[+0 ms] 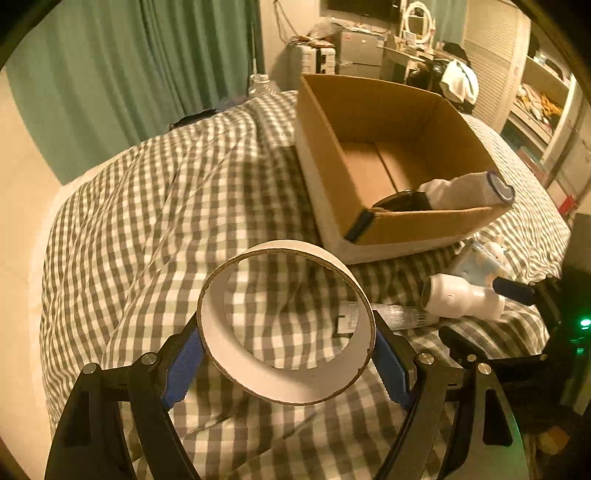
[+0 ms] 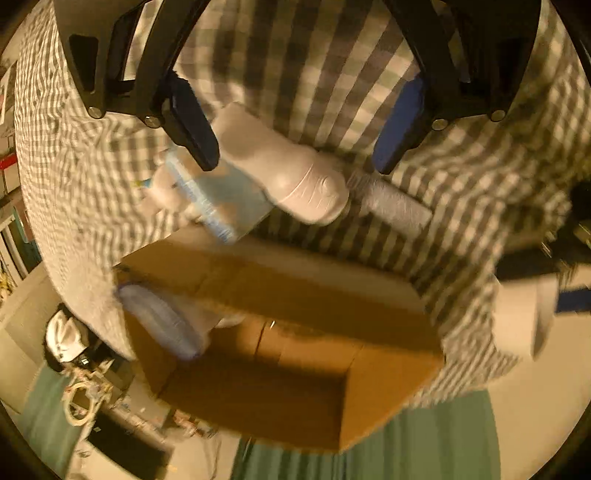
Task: Organize objects
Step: 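Grasp the white cylindrical bottle with the right gripper and lift it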
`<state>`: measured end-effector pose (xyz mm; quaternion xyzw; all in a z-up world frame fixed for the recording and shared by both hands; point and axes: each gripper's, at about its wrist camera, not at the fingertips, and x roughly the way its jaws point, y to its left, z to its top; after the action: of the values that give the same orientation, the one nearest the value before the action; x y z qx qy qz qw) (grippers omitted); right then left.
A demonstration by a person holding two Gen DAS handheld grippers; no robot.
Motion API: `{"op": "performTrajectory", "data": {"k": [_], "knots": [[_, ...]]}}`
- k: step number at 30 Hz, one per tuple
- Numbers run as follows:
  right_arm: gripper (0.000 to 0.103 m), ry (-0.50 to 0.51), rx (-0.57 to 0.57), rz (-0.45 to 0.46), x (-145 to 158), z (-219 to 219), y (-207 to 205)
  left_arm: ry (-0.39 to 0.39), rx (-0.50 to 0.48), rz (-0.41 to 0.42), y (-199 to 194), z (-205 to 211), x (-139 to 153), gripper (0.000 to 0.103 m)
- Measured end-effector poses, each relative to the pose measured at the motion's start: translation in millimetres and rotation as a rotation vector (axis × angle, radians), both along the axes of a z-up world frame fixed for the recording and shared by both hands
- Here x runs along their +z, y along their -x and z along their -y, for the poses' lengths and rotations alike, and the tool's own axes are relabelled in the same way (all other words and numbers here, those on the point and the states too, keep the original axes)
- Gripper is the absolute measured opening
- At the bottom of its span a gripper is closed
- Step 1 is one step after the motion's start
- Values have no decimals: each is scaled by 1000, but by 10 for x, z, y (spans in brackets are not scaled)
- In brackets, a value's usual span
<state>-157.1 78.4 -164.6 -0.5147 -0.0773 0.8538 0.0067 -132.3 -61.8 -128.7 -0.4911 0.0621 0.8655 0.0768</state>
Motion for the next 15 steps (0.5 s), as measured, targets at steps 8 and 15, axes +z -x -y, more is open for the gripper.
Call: {"op": "performTrajectory", "data": {"k": [8,15], "knots": [[72,-107,-4,91,-227,22,122,-19,14,15,-161,57,-16,84],[46,-106,-35,32,-123,-88,71,-23,18,5,-313,96,59,84]]}}
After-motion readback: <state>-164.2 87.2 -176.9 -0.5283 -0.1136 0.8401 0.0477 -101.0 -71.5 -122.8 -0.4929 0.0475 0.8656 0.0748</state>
